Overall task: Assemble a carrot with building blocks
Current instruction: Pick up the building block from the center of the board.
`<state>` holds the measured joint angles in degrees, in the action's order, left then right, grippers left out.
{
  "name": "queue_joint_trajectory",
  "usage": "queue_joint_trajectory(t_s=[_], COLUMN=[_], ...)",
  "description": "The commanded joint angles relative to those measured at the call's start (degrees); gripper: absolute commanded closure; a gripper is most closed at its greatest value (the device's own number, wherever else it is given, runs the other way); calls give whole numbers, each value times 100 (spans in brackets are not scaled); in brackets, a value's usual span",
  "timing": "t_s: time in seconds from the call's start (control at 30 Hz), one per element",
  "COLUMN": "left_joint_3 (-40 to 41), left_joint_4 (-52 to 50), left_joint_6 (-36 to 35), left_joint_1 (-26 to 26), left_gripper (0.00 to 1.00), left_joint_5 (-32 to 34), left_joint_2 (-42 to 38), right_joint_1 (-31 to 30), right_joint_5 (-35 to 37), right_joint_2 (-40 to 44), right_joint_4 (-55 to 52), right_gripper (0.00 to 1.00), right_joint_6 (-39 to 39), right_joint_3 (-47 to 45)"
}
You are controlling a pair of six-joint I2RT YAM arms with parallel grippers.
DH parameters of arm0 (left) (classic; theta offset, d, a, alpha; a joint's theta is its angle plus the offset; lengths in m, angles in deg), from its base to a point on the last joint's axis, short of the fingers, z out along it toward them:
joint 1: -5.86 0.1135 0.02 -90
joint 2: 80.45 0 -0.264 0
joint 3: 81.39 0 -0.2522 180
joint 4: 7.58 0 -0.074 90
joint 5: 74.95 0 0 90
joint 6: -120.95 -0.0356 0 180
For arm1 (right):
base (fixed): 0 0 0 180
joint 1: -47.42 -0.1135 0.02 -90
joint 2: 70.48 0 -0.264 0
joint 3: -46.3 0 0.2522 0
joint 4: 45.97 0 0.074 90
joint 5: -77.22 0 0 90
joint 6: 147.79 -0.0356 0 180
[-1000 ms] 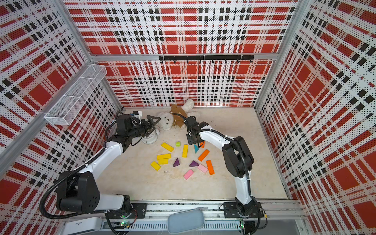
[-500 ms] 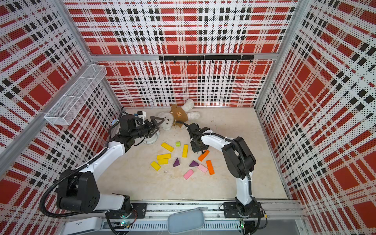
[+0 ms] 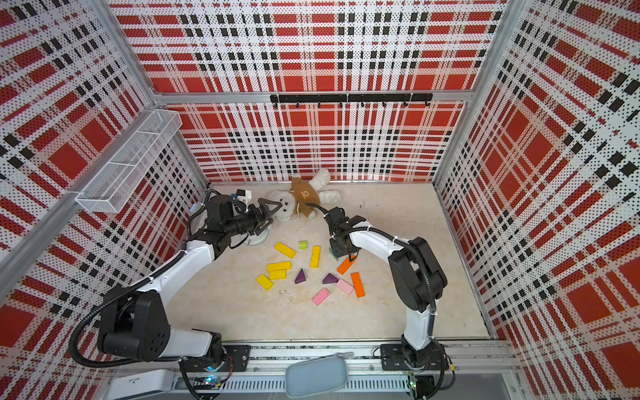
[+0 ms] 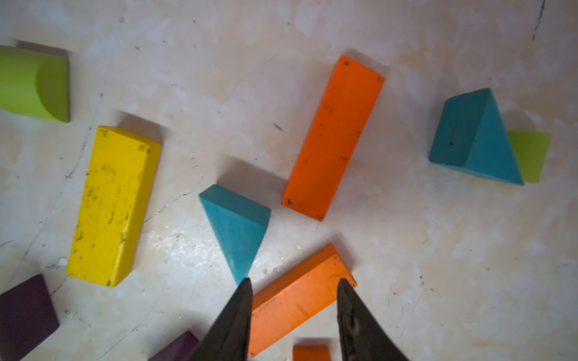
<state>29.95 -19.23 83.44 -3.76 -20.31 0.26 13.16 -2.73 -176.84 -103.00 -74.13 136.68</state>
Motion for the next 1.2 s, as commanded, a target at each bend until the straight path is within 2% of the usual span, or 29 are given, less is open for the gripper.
queue_joint_trajectory(t_s=[0.0, 0.47, 0.83, 1.17], left_joint_3=[5, -4, -13, 0], left_joint_4=[123, 123, 123, 123], left_joint_6=[8, -28, -37, -46], left_joint_1=[-84, -166, -167, -171], left_gripper=[0, 0, 0, 0], left_joint_5=[-70, -63, -72, -42], left_joint_2=[80, 59, 69, 72], right_joint_1=[10, -199, -327, -327], right_joint_5=[79, -638, -439, -482], right_joint_2=[-226, -358, -543, -511], right_joint_4=[133, 415, 271, 71], right_gripper=[56, 56, 52, 35], right_joint_6=[-15, -255, -247, 409], right_joint_3=[-41, -101, 260, 471])
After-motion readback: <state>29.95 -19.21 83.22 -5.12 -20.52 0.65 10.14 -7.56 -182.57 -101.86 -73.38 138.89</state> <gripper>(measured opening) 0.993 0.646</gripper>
